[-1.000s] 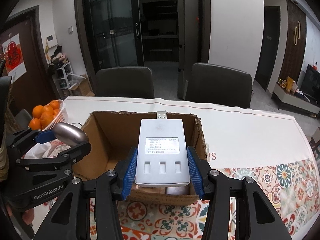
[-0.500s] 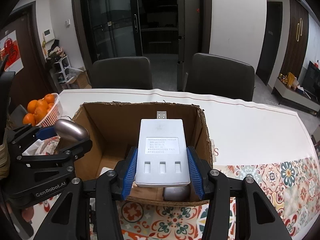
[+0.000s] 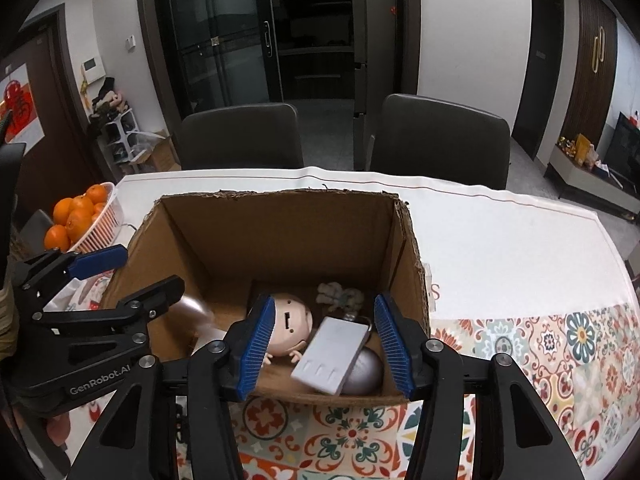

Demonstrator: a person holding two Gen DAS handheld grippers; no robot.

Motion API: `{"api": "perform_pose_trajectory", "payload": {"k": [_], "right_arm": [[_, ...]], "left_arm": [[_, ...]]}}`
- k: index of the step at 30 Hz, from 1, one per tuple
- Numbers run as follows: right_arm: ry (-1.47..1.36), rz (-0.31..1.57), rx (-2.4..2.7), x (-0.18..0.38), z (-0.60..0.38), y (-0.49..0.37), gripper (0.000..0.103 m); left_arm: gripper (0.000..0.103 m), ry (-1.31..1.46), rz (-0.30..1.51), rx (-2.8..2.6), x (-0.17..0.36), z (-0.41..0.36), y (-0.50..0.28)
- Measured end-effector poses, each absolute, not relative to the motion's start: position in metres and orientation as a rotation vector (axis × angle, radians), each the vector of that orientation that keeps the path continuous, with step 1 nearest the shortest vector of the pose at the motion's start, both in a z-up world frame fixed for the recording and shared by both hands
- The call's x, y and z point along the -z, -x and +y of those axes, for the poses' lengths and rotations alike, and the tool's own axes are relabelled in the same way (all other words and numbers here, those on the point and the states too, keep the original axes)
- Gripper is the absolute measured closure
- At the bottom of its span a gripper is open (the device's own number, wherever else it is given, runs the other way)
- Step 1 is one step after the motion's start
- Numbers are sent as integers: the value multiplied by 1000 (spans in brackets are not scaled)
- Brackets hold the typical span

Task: Organize rigid objects
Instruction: 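Open both tools and withdraw them from the box toward the black adapters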

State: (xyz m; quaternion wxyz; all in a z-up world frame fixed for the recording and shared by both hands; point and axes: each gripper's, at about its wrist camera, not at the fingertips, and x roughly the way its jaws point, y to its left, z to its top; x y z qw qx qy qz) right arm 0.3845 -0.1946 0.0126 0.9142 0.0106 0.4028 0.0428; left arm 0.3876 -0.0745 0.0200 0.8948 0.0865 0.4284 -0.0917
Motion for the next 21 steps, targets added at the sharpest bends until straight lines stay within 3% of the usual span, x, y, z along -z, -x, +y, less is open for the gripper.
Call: {"api": "perform_pose_trajectory", "payload": {"k": [21], "right_arm": [[-40,761,-82,-31,-181,-325,50]], "left_arm": [[28,-123,814,175,-42,-45,-316]]}}
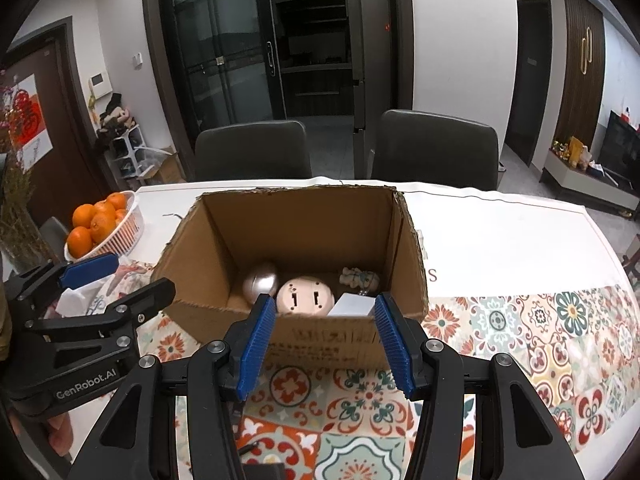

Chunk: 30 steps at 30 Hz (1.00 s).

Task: Organize rigid objects
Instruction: 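Open both tools and withdraw them from the box toward the black adapters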

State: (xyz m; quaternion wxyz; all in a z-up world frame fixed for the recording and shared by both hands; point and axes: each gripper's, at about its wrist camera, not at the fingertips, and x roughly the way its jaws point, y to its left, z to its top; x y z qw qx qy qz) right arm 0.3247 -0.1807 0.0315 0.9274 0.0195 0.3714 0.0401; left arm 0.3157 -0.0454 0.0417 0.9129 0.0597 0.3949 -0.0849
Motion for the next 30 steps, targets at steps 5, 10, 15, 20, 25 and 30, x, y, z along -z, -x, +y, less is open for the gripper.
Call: {"api": "perform_pose_trajectory", "payload": {"k": [5,10,15,20,25,30], "right_arm": [[-24,765,-81,-30,-173,-311,50],[-21,774,-87,-26,-165,-296,50],[-19,781,-89,-20,-160,-285,47],[-16,795,-93,-12,-154,-273,47],[-16,814,-98,-2,-147,-263,47],[-24,838,-105,7,-144,-256,47]], "left_arm": [[28,-115,810,167,-39,-37,-298],[27,-100,818,159,-36,-29,-283],[25,-93,822,144,-30,-20,-270],[24,-77,840,142,-22,-12,-260],[23,-60,858,145,-14,-7,-251],[23,-49,875,146,-6,-3,-244]]}}
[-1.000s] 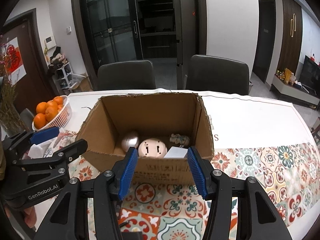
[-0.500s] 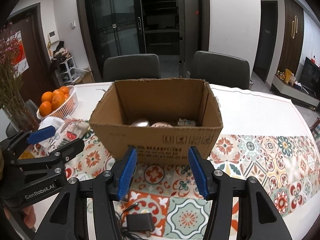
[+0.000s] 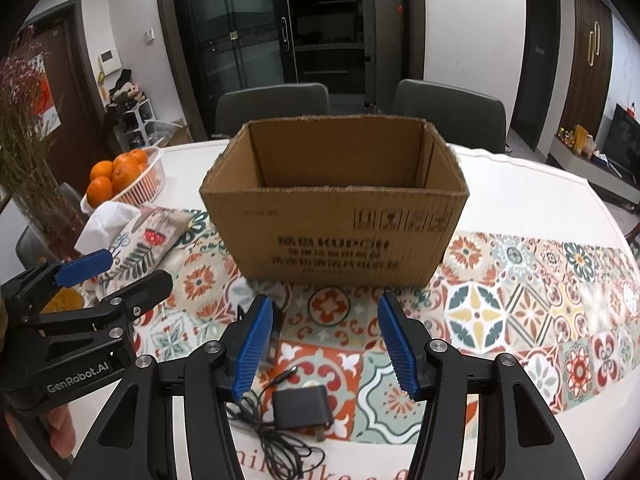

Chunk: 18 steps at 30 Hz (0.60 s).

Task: Organize rigid objects
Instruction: 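Open both tools and withdraw them from the box toward the black adapters, then grasp the black charger with the left tool while the right tool grasps the black adapter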

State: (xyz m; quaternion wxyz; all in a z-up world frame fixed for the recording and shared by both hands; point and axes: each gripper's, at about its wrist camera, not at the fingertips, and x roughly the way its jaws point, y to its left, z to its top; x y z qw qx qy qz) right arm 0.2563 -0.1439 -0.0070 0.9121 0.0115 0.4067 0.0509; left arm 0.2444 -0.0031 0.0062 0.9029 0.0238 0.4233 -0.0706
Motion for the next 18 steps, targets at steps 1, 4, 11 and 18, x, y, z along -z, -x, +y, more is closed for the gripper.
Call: {"api": "perform_pose_trajectory", "payload": {"k": [1,4,11,18], "right_arm": [[-24,843,-105,9,-143,-255,47],[-27,863,-111,15,-140,-252,47],[-45,921,-129,33,-136,-247,47],[-65,1003,-144,55,-136,-247,47]], "left_arm": [[23,-46,879,148,-5,-3,-243],[22,-37,891,150,0,-1,-240],[20,-27,933,163,13,-4,-241],[20,-25,1006,174,33,-10,-248]]}}
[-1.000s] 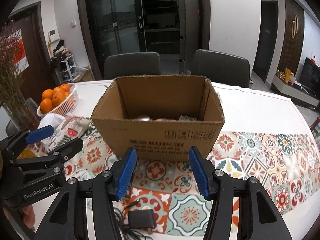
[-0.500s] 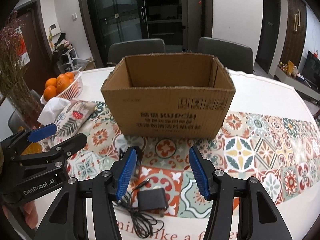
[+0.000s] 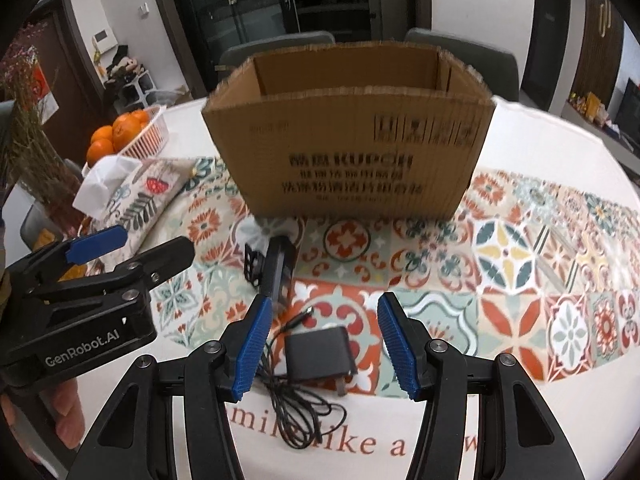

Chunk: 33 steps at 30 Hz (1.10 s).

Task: Organize rigid objects
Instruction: 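Grasp the black charger with the left tool while the right tool grasps the black adapter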

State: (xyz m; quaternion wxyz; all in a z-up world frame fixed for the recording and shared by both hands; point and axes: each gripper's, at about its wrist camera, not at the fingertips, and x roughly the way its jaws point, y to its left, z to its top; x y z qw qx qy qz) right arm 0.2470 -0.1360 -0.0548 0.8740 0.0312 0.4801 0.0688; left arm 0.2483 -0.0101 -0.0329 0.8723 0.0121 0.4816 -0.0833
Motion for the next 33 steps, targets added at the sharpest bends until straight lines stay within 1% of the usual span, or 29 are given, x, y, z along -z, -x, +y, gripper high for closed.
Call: {"api": "perform_pose_trajectory", "payload": {"k": [14,23,33], "right_arm": [[-96,1210,-171,92,-133,-259,47],[-123,1289,-167,110,-134,-266,47],[-138,1313,-168,128,-131,-275,47]], "left_arm": [[20,-8,1180,218,72,-24,-276],[20,-13,1233,213,90,-36,-290],[20,-6,1262,190,108,-51,-303]]}}
